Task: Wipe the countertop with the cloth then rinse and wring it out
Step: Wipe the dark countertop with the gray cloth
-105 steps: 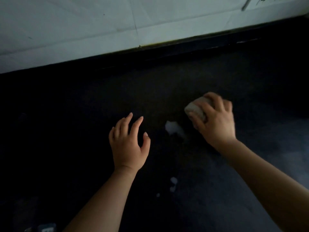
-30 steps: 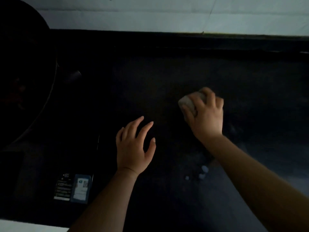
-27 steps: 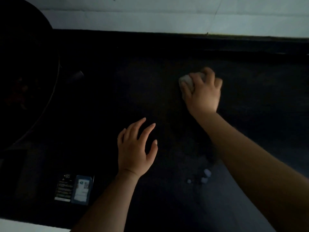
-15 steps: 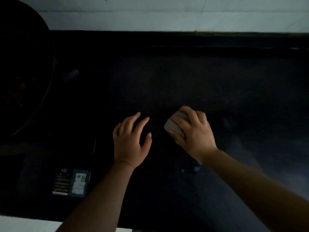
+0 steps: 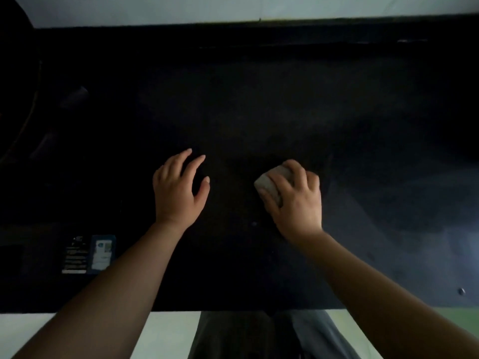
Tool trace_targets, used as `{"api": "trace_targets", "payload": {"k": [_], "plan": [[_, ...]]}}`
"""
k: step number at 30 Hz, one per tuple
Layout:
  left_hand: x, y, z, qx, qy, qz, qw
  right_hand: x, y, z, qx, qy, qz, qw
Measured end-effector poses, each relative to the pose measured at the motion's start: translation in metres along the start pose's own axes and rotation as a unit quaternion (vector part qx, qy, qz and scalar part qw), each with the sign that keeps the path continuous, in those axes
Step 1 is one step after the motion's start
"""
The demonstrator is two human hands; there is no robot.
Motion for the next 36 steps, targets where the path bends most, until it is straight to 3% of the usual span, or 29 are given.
{"api": "trace_targets", "payload": {"k": [2, 6, 14, 19, 22, 26, 29, 32, 34, 36], "plan": [[0.0, 0.0, 0.001, -0.002, 0.0, -0.004, 1.0, 0.002, -0.021, -0.006, -0.023, 0.001, 0.005, 1.0], [0.0, -0.001, 0.0, -0.018, -0.001, 0.0, 1.0, -0.008, -0.058, -0.041, 0.083, 0.005, -0.001, 0.997], [-0.006, 0.007, 0.0, 0.003, 0.03, 0.02, 0.999, -0.016, 0.037, -0.022, 0.12, 0.002, -0.015, 0.993], [-0.014, 0.07, 0.004, -0.01, 0.007, 0.022, 1.0, -0.002, -0.001, 0.01, 0.107, -0.031, 0.005, 0.994], [-0.011, 0.09, 0.004, -0.056, -0.006, 0.009, 0.998, 0.006, 0.014, 0.029, 0.016, -0.034, 0.041, 0.998], [-0.011, 0.086, 0.004, -0.053, -0.008, -0.01, 0.999, -0.002, 0.062, 0.009, -0.102, -0.016, 0.067, 0.992], [-0.01, 0.086, 0.005, -0.053, -0.001, -0.018, 0.998, -0.011, 0.048, -0.022, -0.027, -0.001, 0.015, 1.0], [-0.009, 0.085, 0.005, -0.057, -0.005, -0.022, 0.998, -0.005, 0.01, -0.01, 0.072, -0.005, -0.027, 0.997], [-0.01, 0.086, 0.005, -0.056, -0.001, -0.024, 0.998, 0.005, -0.002, 0.018, 0.059, -0.005, -0.005, 0.998], [-0.01, 0.086, 0.006, -0.052, -0.003, -0.027, 0.998, 0.013, 0.01, 0.043, -0.006, -0.007, 0.016, 1.0]]}}
Point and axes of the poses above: each hand's wrist, its own y-axis away from the middle knuckle, its own x-axis out of the palm, z = x × y, the point moved 2 cm from there along -y, towards the middle knuckle, and after that the axes turned 4 degrees about -x, right-handed, at the moved point
